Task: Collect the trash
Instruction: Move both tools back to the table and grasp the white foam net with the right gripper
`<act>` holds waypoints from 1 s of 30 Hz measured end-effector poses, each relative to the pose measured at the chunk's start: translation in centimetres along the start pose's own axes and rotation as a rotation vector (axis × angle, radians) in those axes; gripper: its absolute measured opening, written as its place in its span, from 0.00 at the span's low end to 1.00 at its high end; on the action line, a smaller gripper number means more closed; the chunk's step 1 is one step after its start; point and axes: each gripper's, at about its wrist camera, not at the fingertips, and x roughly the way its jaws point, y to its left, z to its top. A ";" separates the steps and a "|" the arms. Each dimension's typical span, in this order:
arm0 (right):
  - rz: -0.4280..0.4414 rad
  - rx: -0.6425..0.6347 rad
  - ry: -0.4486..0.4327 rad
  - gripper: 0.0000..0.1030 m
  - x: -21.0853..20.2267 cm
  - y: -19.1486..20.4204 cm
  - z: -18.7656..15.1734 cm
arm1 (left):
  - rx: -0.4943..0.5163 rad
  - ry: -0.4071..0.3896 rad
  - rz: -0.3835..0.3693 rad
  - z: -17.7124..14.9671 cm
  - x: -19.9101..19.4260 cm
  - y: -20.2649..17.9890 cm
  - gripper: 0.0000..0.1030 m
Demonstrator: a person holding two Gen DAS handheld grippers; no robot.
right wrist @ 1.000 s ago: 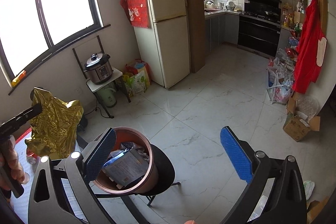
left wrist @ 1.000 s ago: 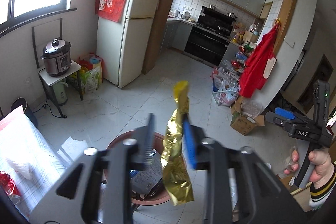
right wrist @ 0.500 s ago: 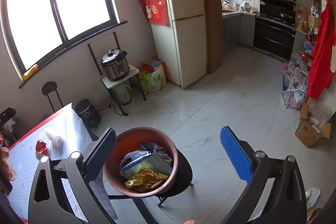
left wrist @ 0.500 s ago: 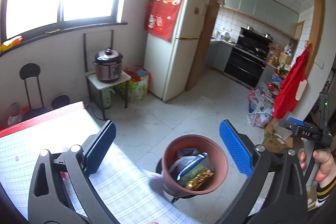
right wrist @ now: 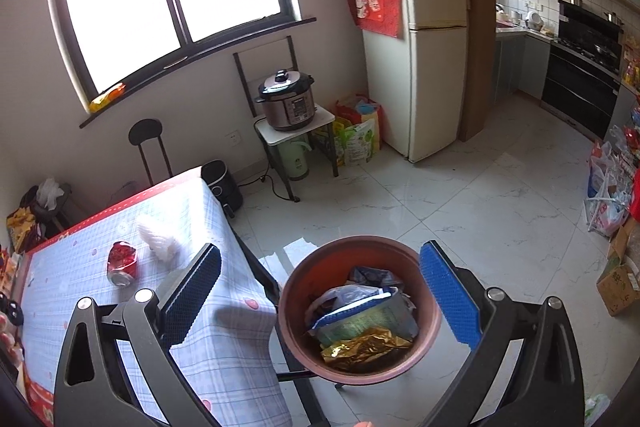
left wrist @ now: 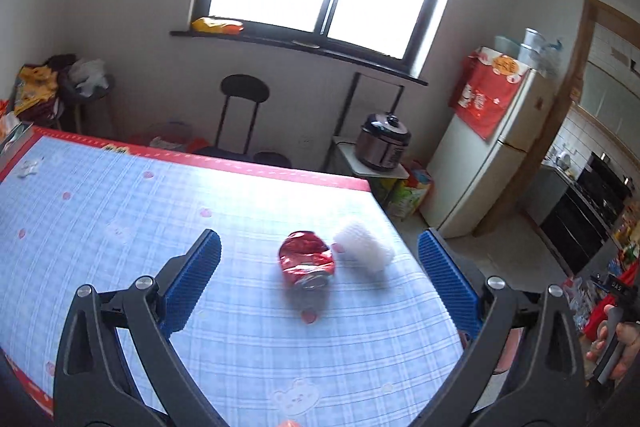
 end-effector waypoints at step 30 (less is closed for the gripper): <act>0.241 -0.532 0.296 0.58 28.6 31.6 -2.4 | -0.353 0.129 0.335 -5.5 -1.5 26.1 0.80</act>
